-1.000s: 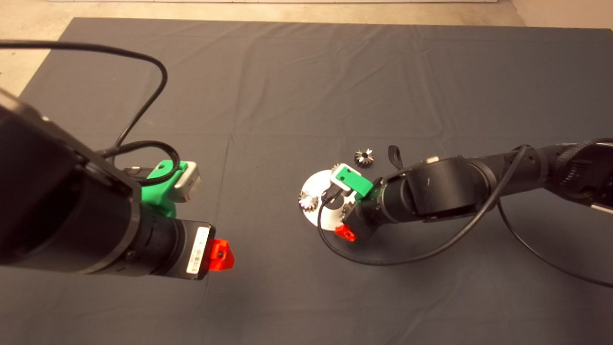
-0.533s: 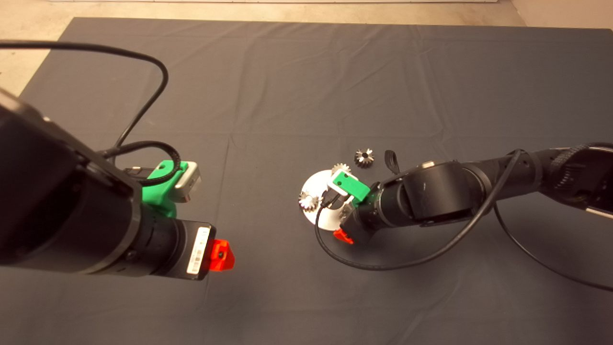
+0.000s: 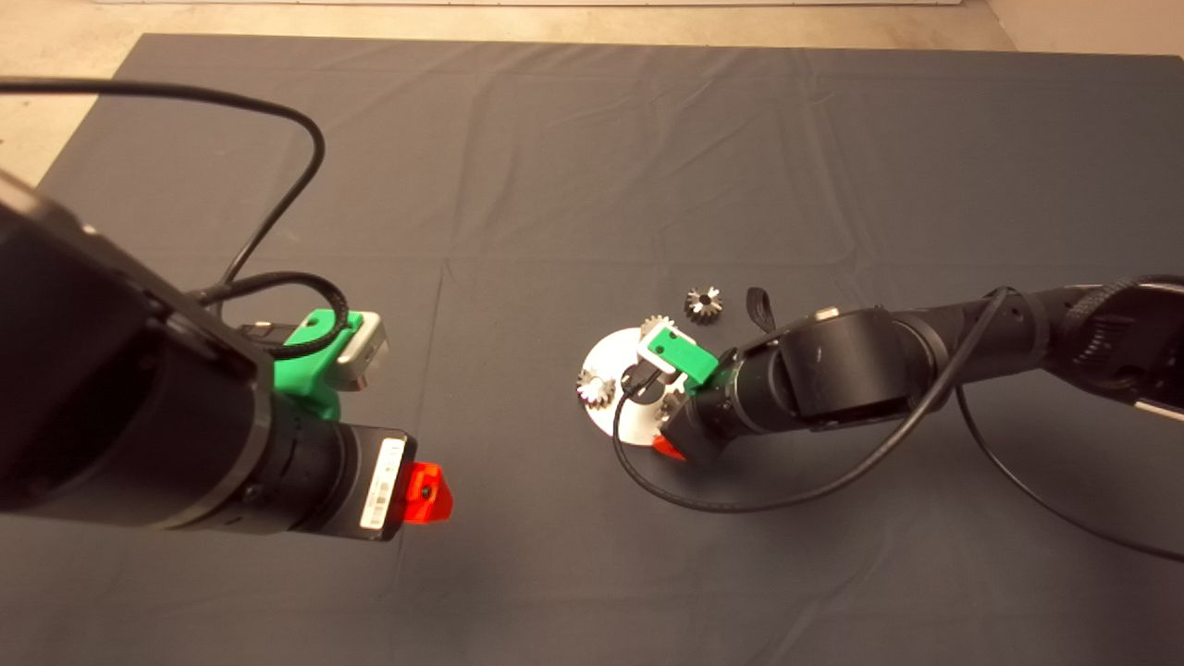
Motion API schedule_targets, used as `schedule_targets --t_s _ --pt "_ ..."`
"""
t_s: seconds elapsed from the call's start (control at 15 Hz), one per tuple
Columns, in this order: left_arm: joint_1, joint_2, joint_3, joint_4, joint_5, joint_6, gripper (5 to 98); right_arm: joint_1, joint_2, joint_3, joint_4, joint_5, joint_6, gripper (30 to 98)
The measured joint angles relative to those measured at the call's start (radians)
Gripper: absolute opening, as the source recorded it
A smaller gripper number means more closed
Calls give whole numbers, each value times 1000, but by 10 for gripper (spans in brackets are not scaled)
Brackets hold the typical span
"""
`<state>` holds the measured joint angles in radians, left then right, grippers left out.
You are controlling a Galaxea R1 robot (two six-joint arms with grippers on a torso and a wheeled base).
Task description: Remove an incorrectly installed larger gear and replace it with the correct smaller gear
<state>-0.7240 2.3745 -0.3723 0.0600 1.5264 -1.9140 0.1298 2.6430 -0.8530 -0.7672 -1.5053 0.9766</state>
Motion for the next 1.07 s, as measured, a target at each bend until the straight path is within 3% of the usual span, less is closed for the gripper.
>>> schedule_targets --t_s 0.8,1.07 --pt "0 0 0 0 0 0 978 -11 -1 -1 -7 -9 0 519" --pt "0 0 0 0 0 0 978 -11 -2 -1 -8 -7 0 511"
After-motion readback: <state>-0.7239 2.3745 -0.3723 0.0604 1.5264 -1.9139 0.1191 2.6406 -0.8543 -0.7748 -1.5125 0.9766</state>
